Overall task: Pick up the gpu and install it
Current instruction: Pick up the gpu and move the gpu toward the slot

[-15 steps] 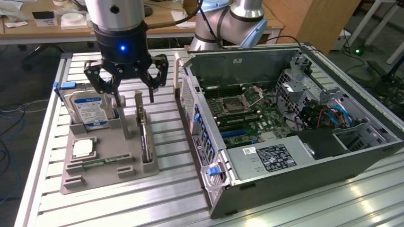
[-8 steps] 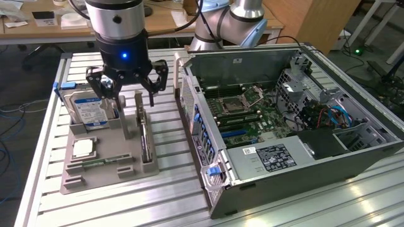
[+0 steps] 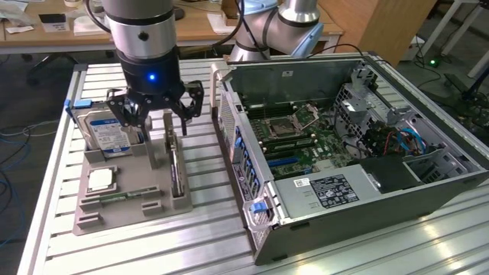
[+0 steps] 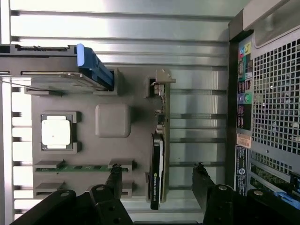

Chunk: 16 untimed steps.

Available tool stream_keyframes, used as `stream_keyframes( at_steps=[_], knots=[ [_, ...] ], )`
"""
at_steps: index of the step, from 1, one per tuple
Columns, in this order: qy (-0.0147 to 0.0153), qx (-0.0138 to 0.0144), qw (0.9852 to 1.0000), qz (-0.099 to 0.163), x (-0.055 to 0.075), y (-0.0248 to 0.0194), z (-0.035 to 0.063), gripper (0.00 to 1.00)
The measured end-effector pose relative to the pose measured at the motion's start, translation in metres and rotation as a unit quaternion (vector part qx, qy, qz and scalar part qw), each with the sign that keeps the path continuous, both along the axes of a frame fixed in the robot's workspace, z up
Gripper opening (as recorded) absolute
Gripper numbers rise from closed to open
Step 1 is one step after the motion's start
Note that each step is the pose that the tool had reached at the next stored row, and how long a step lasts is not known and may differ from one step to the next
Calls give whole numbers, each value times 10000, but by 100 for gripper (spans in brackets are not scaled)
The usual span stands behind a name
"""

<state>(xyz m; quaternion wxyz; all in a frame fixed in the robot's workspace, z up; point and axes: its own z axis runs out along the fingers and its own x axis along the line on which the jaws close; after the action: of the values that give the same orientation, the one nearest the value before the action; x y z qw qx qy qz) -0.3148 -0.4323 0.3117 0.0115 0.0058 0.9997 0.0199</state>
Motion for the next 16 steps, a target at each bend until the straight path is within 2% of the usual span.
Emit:
stream_keyframes(
  at_steps=[10, 13, 16],
  knots=[
    [1, 0, 10000, -3, 1, -4, -183, 71],
    [0, 0, 10000, -2, 2, -25, -237, 71],
    [0, 0, 10000, -3, 8, -27, -292, 71]
  ],
)
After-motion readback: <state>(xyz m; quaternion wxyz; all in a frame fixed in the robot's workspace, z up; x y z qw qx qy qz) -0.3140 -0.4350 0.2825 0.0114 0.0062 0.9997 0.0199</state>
